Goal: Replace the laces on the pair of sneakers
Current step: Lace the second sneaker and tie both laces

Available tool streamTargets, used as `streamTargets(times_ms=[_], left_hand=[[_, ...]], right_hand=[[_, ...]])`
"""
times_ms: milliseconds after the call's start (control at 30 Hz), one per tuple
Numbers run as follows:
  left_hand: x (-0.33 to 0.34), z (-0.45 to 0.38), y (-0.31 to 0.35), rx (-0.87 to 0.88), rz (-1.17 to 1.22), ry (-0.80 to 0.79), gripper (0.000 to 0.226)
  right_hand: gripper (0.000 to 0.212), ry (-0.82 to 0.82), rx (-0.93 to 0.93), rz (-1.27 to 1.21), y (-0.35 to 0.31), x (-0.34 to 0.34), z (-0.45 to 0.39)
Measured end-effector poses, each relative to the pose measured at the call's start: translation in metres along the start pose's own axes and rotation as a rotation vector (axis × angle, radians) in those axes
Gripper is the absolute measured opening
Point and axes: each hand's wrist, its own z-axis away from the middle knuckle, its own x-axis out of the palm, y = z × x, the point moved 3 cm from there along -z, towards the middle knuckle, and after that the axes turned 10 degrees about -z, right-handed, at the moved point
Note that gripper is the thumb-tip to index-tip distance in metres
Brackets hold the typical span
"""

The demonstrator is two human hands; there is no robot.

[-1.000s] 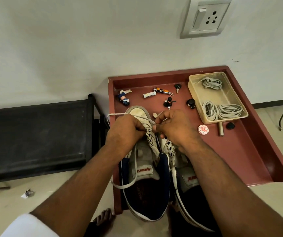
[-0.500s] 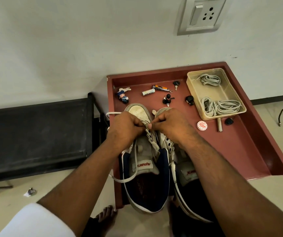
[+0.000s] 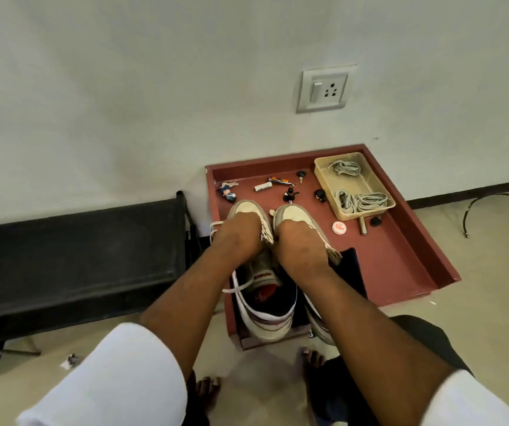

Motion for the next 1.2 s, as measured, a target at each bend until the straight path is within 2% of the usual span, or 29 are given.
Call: streamTargets(times_ms=[100, 200, 300, 367, 467, 567, 600, 733, 833, 900, 967, 1000, 1200], left_hand=[[-0.004, 0.040, 0.000, 0.065, -0.097, 0.053, 0.014], [-0.003, 0.097, 0.011, 0.215, -0.190, 0.126, 0.017], [0.014, 0.148, 0.017, 0.331, -0.173, 0.064, 0.021], [0.018, 0.157, 0.004, 0.235, -0.048, 0.063, 0.020], [0.012, 0.151, -0.022, 0.034, 0.195, 0.180, 0.015], [0.012, 0.145, -0.029, -0.022, 0.281, 0.210, 0.016], [0.014, 0.144, -0.028, -0.024, 0.305, 0.223, 0.015], [0.028, 0.140, -0.029, -0.050, 0.548, 0.269, 0.014], [0.037, 0.140, -0.045, -0.288, 0.825, 0.295, 0.025], [0.047, 0.142, -0.055, -0.486, 1.040, 0.144, 0.034], [0.053, 0.142, -0.051, -0.559, 1.264, -0.046, 0.034], [0.053, 0.140, -0.047, -0.559, 1.343, -0.076, 0.031], [0.050, 0.129, -0.040, -0.632, 1.596, 0.211, 0.012]], right_hand=[[0.019, 0.020, 0.002, 0.004, -0.003, 0.003, -0.001], [0.019, 0.067, -0.017, -0.037, -0.005, 0.001, 0.001], [0.021, 0.079, -0.024, -0.124, -0.003, 0.003, 0.002], [0.027, 0.029, -0.062, -0.215, 0.000, 0.001, 0.003], [0.039, -0.078, -0.261, -0.418, 0.000, -0.012, 0.025], [0.036, -0.249, -0.452, -0.508, 0.005, -0.010, 0.061], [0.033, -0.261, -0.478, -0.498, 0.007, -0.006, 0.067], [0.021, -0.066, -0.566, -0.456, 0.013, 0.005, 0.069], [0.015, 0.018, -0.523, -0.631, 0.014, 0.004, 0.069], [0.016, 0.054, -0.443, -0.745, 0.016, 0.003, 0.069], [0.022, 0.066, -0.419, -0.796, 0.016, 0.005, 0.069], [0.022, 0.071, -0.418, -0.806, 0.016, 0.006, 0.069], [0.008, 0.127, -0.458, -0.817, 0.012, 0.006, 0.072]])
